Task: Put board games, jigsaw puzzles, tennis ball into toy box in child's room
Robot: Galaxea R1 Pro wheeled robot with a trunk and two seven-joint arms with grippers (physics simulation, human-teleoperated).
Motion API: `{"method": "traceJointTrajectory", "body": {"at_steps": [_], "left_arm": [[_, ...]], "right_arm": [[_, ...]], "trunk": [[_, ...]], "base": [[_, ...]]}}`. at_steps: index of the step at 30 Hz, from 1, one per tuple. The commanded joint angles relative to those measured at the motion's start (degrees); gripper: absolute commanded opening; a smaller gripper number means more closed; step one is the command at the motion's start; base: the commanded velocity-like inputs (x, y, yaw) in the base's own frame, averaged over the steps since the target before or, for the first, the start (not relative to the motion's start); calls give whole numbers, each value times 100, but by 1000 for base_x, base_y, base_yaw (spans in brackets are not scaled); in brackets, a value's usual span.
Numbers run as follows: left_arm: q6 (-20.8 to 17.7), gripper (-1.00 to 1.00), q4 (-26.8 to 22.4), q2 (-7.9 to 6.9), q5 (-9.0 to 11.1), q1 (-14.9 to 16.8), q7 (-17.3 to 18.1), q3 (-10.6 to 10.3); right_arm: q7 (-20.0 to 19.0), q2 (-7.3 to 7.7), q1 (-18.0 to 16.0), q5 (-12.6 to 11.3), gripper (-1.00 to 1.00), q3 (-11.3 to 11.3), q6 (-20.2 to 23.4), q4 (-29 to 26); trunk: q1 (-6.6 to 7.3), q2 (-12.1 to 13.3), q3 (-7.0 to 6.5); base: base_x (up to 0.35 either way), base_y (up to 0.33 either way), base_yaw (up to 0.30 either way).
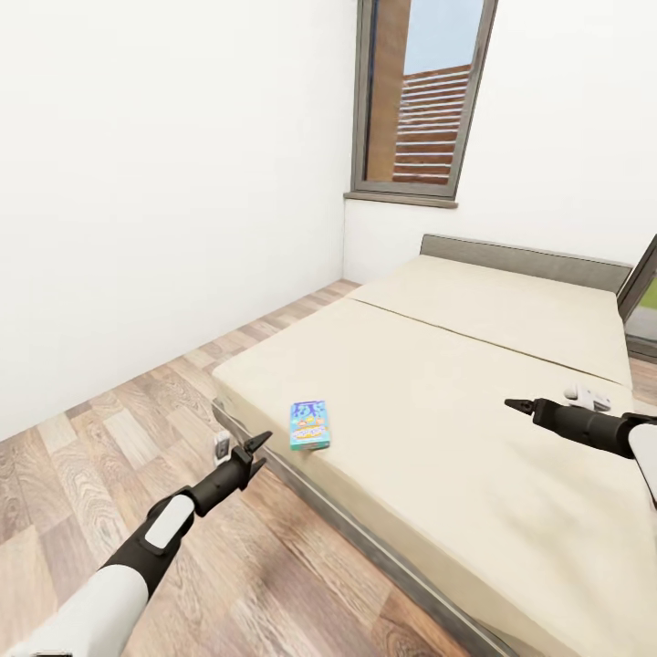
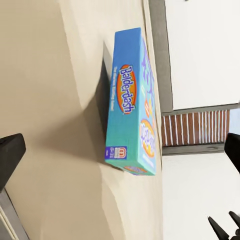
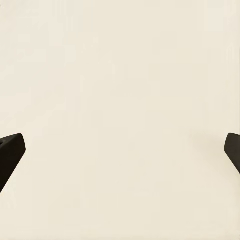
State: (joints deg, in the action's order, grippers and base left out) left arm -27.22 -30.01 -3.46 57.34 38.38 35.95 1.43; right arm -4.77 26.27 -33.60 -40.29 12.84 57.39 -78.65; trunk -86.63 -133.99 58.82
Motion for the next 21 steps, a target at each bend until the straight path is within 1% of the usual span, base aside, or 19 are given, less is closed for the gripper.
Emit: {"method": "traceJointTrajectory", "body": {"at_steps": [1,3,10,21], "left_arm": [[-48,100,5,1,29,5,7,14],[5,100,153,3,27,97,10,11],[72,100,335,-4,27,211,15,8],[111,100,408,-24,26,276,-5,13]], "right_arm": [[-50,0,-4,46,100,8,27,-1],[-50,-3,-4,43,100,8,27,-1],[-50,-6,2,40,100,8,30,-34],[-50,-11,114,41,100,8,28,-209]], "trunk": [[1,-2,5],[1,-2,5],[1,-2,5],[1,-2,5]], "base": [[0,0,0],[0,0,0],[0,0,0],[0,0,0]]}}
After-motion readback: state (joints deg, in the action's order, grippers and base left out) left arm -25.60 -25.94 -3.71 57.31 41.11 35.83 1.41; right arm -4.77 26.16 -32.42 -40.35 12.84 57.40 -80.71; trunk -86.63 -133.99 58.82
